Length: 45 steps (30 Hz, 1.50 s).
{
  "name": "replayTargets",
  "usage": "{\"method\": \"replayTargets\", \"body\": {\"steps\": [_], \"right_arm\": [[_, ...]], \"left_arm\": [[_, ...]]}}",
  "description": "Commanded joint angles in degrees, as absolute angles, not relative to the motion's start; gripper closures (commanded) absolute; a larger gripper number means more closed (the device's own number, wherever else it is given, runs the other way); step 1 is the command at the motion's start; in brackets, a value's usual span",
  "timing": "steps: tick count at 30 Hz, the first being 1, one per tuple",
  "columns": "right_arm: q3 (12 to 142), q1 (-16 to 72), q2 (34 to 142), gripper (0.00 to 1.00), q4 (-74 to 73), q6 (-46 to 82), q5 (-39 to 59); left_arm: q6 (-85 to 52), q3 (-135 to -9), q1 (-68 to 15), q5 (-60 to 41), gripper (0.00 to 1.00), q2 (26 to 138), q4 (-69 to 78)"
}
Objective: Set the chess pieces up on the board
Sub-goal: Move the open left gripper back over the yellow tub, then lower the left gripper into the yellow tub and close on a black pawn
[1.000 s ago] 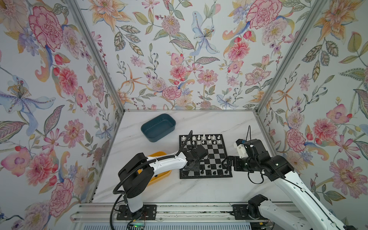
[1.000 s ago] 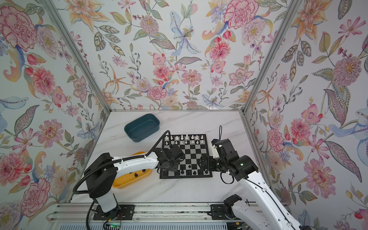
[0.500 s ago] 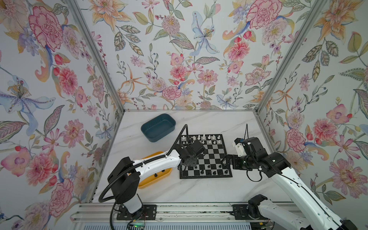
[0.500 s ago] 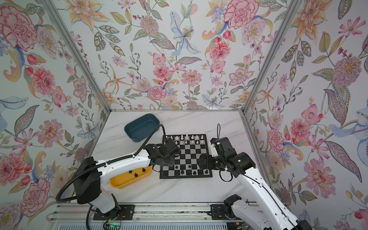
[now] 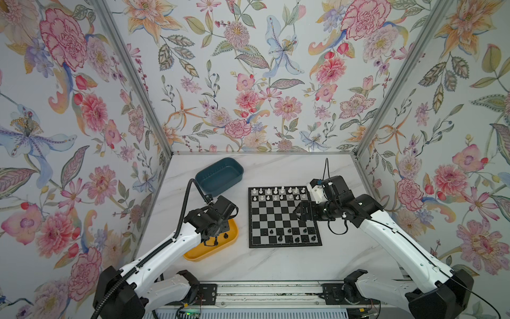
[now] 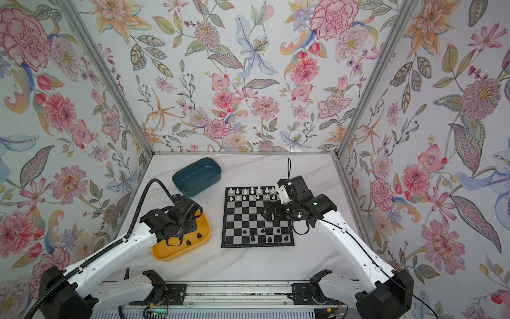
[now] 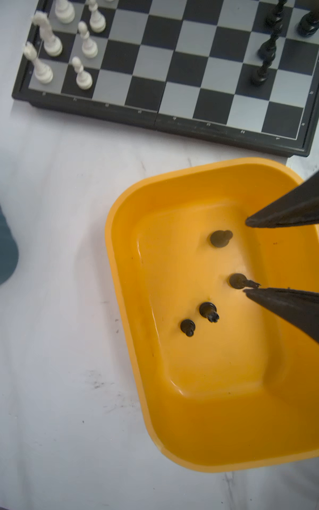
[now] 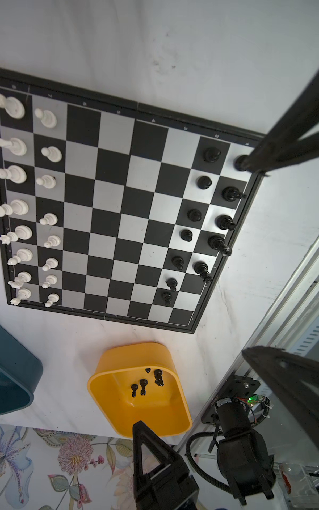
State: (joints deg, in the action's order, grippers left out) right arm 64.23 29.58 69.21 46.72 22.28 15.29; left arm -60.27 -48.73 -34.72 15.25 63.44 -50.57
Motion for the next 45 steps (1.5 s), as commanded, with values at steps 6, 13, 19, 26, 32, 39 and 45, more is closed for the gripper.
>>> {"method": "replayTargets", "body": {"steps": [6,13,19,26,32,39,45], "right_arm": [[71.67,30.61,78.44,0.01,42.19,18.06,18.79],[76.95,30.11,85.99,0.01,42.17,16.22,20.21],[80.33,28.58,89.98,0.01,42.41,15.14,21.6],[82.77,27.15,93.06,0.01,42.83,14.94,22.85],[83.49,26.29,94.06,0.01,43.03,15.12,22.83],[83.89,25.92,94.72,0.01,43.07,15.23,22.52],[84.46,26.0,95.58,0.01,43.15,15.62,22.67]], "left_arm": [[-62.6,-42.76,-27.36,13.47,0.62,62.67,-49.82],[-61.96,-39.61,-23.0,11.18,0.63,63.67,-46.47],[-61.45,-37.58,-20.47,10.44,0.63,66.03,-43.65],[-59.17,-37.52,-17.45,9.8,0.65,69.05,-40.84],[-56.22,-38.58,-14.9,9.34,0.67,71.9,-39.73],[-54.5,-38.06,-13.27,8.28,0.69,73.68,-37.8],[-53.44,-37.97,-12.77,7.72,0.73,75.26,-37.0]]}}
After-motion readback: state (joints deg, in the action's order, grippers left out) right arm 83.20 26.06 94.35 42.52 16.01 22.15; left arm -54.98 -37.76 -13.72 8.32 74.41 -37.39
